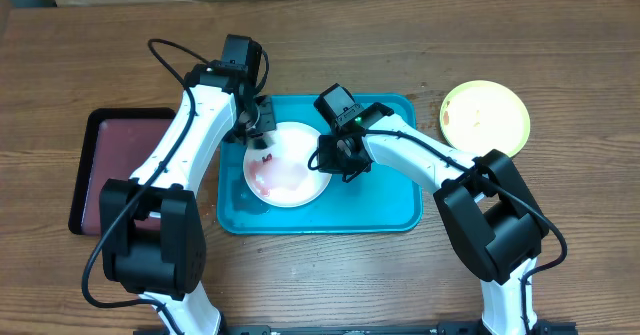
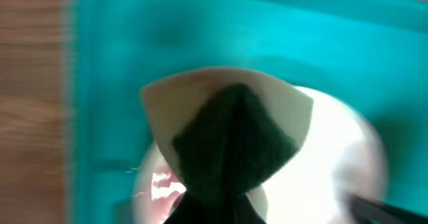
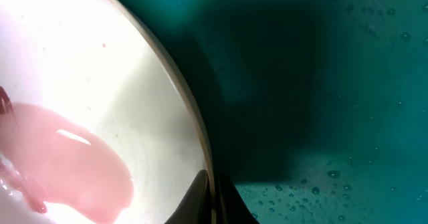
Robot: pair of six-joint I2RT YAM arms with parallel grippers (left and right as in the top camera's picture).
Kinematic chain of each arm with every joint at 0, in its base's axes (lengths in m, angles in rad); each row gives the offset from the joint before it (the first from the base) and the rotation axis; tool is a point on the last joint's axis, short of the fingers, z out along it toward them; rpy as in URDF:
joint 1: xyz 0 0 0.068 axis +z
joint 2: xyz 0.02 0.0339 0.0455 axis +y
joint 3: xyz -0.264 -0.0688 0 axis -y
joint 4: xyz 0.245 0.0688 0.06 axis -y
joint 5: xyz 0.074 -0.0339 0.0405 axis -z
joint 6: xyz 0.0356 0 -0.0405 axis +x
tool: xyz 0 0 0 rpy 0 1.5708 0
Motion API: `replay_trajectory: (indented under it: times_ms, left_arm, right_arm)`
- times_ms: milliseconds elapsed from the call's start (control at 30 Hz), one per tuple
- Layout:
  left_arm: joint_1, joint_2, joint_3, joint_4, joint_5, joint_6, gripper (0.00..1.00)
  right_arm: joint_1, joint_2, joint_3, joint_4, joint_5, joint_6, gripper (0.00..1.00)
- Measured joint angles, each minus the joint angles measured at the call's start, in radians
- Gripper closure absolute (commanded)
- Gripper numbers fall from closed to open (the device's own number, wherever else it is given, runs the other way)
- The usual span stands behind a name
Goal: Clean dirty plates on tray and stack at the side
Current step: 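Scrub the white plate with the sponge while the right gripper holds it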
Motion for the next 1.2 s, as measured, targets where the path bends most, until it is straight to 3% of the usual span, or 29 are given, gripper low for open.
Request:
replay_trajectory:
  times_ms: [33,167,467,833,1200]
  left_arm:
    - [-0.001,0.0,0.002,0.037,0.1,0.023,0.96]
    - [-0.01,0.0,-0.058,0.153,0.277,0.031,0.96]
    - [-0.029,0.134,-0.144,0.206,0.42,-0.003,0.96]
    - [0.013,0.171,-0.106,0.13,0.476,-0.006,0.96]
    - [0.18,0.187,-0.056,-0.105,0.381,-0.01,0.96]
  right_arm:
    - [0.0,0.0,0.0,0.001,0.001,0.0,0.96]
    - [-0.001,0.0,0.0,0.003,0.001,-0.001,0.96]
    - [-0.001,0.0,0.0,-0.003,0.01,-0.008,0.96]
    - [-0.002,0.0,0.0,-0.005,0.015,-0.009,0.96]
    - [0.0,0.0,0.0,-0.004,0.008,-0.011,0.96]
